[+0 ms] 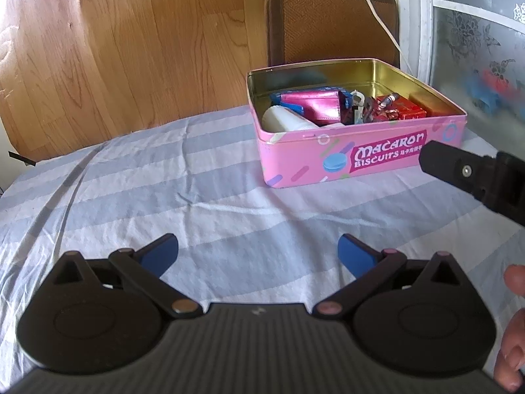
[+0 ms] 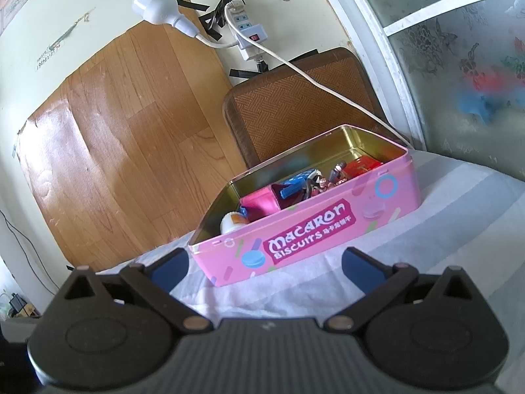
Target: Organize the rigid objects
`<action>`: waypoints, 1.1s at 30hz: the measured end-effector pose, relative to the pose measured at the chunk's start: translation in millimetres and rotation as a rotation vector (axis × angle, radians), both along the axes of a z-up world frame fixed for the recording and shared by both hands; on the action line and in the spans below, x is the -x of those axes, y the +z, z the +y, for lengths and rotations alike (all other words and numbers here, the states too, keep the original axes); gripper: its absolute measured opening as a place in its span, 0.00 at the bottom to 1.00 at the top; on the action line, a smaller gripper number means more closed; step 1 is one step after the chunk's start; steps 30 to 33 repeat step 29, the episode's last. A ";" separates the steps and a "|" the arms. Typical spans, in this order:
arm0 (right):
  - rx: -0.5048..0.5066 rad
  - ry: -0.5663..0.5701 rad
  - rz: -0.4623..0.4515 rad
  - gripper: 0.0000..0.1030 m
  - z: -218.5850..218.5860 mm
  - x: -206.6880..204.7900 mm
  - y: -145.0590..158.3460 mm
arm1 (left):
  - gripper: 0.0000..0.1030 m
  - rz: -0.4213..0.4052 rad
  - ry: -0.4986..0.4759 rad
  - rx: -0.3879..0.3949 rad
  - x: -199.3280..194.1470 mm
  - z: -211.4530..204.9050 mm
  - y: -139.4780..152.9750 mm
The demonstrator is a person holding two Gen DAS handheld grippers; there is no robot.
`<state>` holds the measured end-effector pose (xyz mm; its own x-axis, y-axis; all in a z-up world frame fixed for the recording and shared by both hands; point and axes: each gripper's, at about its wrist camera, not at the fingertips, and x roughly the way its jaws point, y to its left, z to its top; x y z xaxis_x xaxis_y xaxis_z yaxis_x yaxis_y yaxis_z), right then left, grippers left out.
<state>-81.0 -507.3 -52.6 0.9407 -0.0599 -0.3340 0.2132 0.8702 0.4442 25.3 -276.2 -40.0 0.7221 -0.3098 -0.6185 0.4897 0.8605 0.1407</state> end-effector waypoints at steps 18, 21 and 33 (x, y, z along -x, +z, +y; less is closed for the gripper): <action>-0.005 -0.002 0.006 1.00 1.7 -0.8 -2.7 | 1.00 0.021 -0.007 0.000 0.4 -2.5 -2.0; -0.007 -0.001 0.009 1.00 1.8 -1.2 -3.4 | 1.00 0.032 -0.008 0.004 -0.8 -2.2 -2.5; -0.005 0.001 0.015 1.00 3.3 -2.1 -4.7 | 1.00 0.048 -0.024 0.021 -0.4 -2.3 -3.9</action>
